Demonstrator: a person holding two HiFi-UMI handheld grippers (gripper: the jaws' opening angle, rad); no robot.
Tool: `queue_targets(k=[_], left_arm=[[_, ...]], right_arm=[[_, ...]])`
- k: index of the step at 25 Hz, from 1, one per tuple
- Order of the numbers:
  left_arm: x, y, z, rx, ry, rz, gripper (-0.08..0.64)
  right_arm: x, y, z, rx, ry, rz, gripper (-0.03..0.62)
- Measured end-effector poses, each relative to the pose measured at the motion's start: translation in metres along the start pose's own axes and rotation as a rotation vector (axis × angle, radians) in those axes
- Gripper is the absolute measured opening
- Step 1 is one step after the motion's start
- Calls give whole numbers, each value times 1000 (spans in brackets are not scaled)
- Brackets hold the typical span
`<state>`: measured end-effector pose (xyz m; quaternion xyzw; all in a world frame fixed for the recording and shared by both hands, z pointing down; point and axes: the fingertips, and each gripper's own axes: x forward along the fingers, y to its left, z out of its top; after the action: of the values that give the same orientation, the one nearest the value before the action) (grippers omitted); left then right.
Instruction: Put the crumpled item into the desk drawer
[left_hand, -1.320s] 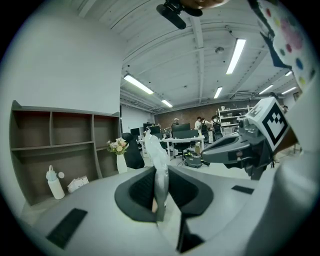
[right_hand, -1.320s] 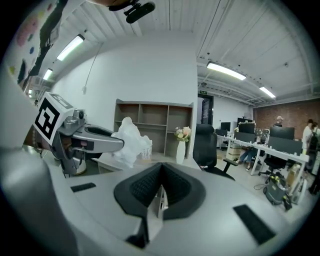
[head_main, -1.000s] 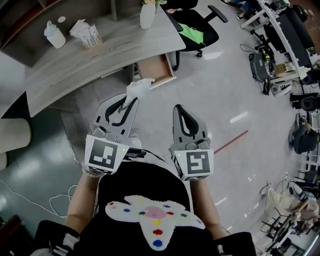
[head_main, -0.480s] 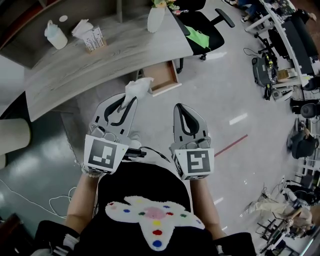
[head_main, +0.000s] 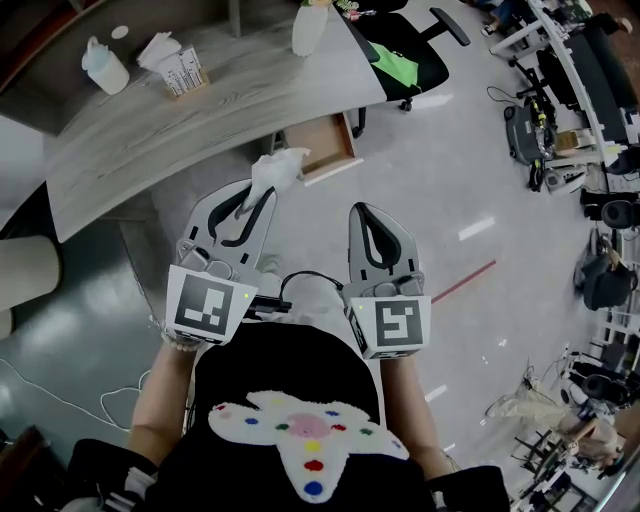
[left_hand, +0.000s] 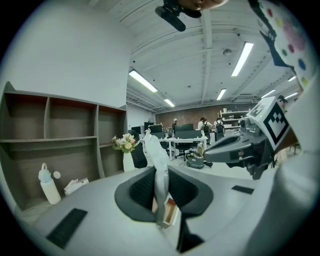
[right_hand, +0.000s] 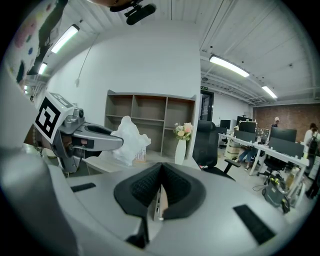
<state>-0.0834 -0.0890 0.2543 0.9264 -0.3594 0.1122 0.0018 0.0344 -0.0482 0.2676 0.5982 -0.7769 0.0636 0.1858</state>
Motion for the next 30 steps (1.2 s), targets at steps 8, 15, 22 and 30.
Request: queue_targets(k=[8,15,22,30], left_arm=[[-2,-11,5,25,-13,6,63],[2,-6,8,8,-3,57,63],[14,-8,5,-1,19,77,63],[23,-11,-4,-11,39,106,63]], right_arm=[[-2,-1,6,31,-84,25,5],[6,-7,10,5,-78,74,5],[12,-21,-5,-4,-14,102,5],[19,-23,-13,-2,-21,155,5]])
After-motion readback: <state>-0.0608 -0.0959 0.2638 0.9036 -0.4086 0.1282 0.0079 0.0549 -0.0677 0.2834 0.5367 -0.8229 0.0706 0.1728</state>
